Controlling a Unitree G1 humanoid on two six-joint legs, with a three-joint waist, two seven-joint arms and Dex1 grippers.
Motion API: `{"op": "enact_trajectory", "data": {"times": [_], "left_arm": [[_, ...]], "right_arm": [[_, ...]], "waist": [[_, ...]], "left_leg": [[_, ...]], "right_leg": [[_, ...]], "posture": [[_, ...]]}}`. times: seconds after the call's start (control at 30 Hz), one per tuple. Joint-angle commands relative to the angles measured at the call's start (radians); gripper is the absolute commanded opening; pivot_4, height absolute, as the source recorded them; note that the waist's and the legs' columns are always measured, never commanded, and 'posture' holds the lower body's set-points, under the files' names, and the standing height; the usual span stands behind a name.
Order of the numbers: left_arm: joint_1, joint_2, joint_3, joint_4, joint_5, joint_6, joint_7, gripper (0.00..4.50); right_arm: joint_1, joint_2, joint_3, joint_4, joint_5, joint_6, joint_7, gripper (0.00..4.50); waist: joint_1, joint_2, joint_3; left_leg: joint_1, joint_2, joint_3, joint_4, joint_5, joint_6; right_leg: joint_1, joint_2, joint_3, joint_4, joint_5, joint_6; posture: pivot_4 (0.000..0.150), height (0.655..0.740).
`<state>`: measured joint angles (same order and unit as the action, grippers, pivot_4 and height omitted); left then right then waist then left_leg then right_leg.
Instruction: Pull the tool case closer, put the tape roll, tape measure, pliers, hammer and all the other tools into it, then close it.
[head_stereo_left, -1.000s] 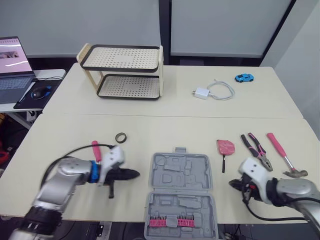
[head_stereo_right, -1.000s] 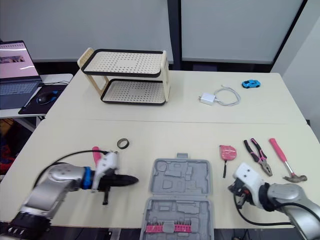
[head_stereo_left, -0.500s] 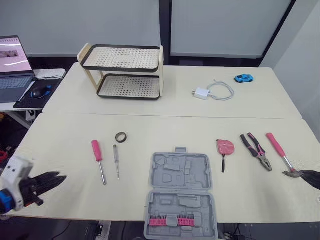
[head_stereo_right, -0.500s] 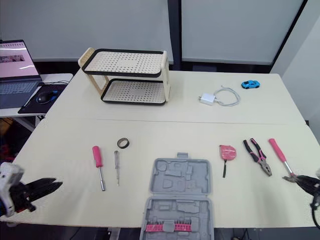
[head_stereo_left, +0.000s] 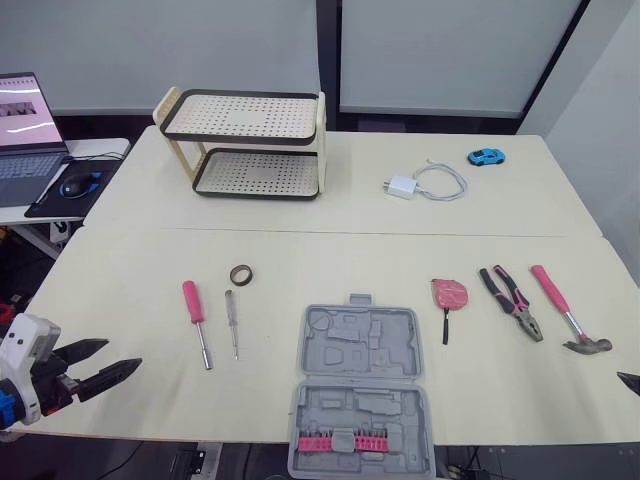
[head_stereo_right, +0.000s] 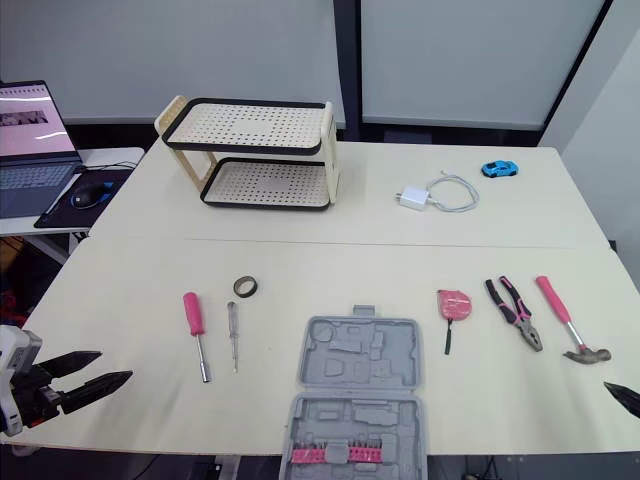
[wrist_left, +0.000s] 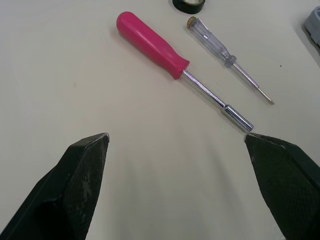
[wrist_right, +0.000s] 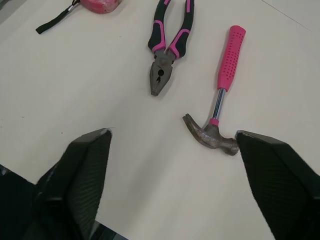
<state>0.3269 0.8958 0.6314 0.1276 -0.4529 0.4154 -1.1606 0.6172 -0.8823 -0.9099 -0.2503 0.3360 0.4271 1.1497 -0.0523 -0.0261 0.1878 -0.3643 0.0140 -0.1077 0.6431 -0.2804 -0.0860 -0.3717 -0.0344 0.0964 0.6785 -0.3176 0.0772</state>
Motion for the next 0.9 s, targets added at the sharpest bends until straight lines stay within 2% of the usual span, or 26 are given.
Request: {"op": "enact_trajectory", "data": {"times": [0.03,0.2,0.37,0.57,0.73,0.83,0.9], "left_arm": [[-0.019,0.016,-0.004,0.006,0.009,-0.030,0.005,4.50],[-0.079,0.039,-0.038,-0.014,0.007,-0.022,0.000,4.50],[-0.145,0.069,-0.100,-0.028,0.014,0.000,-0.006,4.50],[-0.319,0.101,-0.259,-0.037,0.032,0.028,-0.021,4.50],[-0.508,0.089,-0.400,0.046,0.069,-0.009,-0.070,4.50],[-0.656,0.049,-0.513,0.178,0.135,-0.100,-0.116,3.96],[-0.727,0.030,-0.560,0.269,0.176,-0.157,-0.136,3.41]], "right_arm": [[-0.052,-0.027,0.026,-0.054,0.031,-0.003,-0.007,4.46],[-0.235,-0.082,0.162,-0.201,0.126,0.072,-0.035,4.46],[-0.464,-0.128,0.385,-0.348,0.265,0.183,-0.083,4.46],[-0.777,-0.077,0.693,-0.426,0.373,0.316,-0.182,4.46],[-0.890,-0.032,0.833,-0.416,0.366,0.347,-0.216,4.46],[-0.938,0.004,0.899,-0.413,0.352,0.348,-0.232,4.50],[-0.963,0.022,0.930,-0.416,0.346,0.359,-0.252,4.50]], "waist": [[-0.001,0.000,0.000],[-0.005,0.001,0.000],[-0.004,0.000,0.000],[0.006,0.000,0.001],[0.014,0.001,0.001],[0.014,0.001,0.001],[0.014,0.001,0.001]], "left_leg": [[0.000,0.000,0.000,0.000,0.000,0.000],[0.001,0.000,0.000,0.002,0.000,0.000],[-0.001,0.000,-0.001,0.002,0.000,0.000],[-0.003,0.000,-0.004,0.001,0.000,0.000],[-0.007,-0.001,-0.004,0.001,0.000,0.000],[-0.014,-0.001,-0.005,0.002,0.000,0.000],[-0.016,-0.001,-0.005,0.003,0.000,0.000]], "right_leg": [[0.000,0.000,0.000,0.000,0.000,0.000],[0.001,0.000,0.000,0.001,0.002,0.002],[0.000,0.000,0.000,0.001,0.002,0.001],[-0.002,0.000,-0.003,0.000,0.002,0.001],[-0.006,0.000,-0.005,0.000,0.002,0.001],[-0.013,0.000,-0.005,0.002,0.002,0.000],[-0.016,0.000,-0.006,0.003,0.002,0.000]], "posture": [[0.150,0.7350],[0.150,0.7350],[0.150,0.7350],[0.150,0.7350],[0.150,0.7350],[0.150,0.7350],[0.150,0.7350]]}}
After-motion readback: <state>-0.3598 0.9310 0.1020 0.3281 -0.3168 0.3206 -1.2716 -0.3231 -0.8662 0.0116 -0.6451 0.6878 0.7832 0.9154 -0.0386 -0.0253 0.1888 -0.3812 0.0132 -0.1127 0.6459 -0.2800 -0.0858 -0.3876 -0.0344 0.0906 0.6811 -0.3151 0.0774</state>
